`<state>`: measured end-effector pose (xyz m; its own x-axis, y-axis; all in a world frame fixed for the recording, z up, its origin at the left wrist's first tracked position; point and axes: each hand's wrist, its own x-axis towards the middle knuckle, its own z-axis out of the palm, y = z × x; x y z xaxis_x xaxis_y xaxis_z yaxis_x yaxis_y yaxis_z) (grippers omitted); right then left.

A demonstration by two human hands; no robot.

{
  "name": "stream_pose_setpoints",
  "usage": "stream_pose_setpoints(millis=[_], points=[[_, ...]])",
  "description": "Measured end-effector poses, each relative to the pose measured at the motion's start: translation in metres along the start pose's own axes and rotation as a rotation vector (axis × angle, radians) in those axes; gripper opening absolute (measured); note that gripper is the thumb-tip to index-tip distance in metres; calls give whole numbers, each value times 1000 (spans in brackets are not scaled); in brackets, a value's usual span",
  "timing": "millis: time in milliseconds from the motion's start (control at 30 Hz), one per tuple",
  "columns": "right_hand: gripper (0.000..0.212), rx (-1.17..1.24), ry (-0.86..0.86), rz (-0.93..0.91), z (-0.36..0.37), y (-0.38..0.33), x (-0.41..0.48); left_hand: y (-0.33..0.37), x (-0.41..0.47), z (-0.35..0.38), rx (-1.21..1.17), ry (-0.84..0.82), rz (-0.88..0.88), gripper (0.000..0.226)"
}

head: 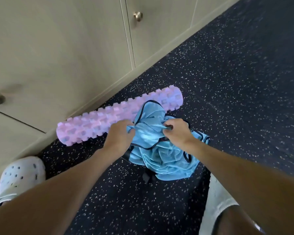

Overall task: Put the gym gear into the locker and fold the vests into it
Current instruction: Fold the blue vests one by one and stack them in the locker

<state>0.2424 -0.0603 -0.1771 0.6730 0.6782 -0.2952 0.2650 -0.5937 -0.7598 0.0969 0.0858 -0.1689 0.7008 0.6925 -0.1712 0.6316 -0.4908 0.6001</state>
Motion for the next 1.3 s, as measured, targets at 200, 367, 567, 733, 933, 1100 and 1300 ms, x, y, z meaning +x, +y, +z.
stream_pose_setpoints(millis=[200,367,567,733,933,1100,1300], points=[[22,62,-186,-121,40,-47,-48,-45,-56,-69,111,-40,-26,8],[13,-18,-401,-204,67,-61,-94,-77,-107,-86,294,-356,-106,16],[18,20,-168,-113,42,-39,-90,-37,-97,-62,147,-221,6,16],[22,-40,6,-1,10,4,-71,23,-61,-12,104,-190,156,27],[52,75,25,131,-5,45,-49,66,-10,41,140,-141,176,45],[67,304,-40,172,2,45,-36,70,11,50,25,-75,151,27],[40,405,-27,190,-8,16,-48,58,3,-4,-167,-34,158,23]])
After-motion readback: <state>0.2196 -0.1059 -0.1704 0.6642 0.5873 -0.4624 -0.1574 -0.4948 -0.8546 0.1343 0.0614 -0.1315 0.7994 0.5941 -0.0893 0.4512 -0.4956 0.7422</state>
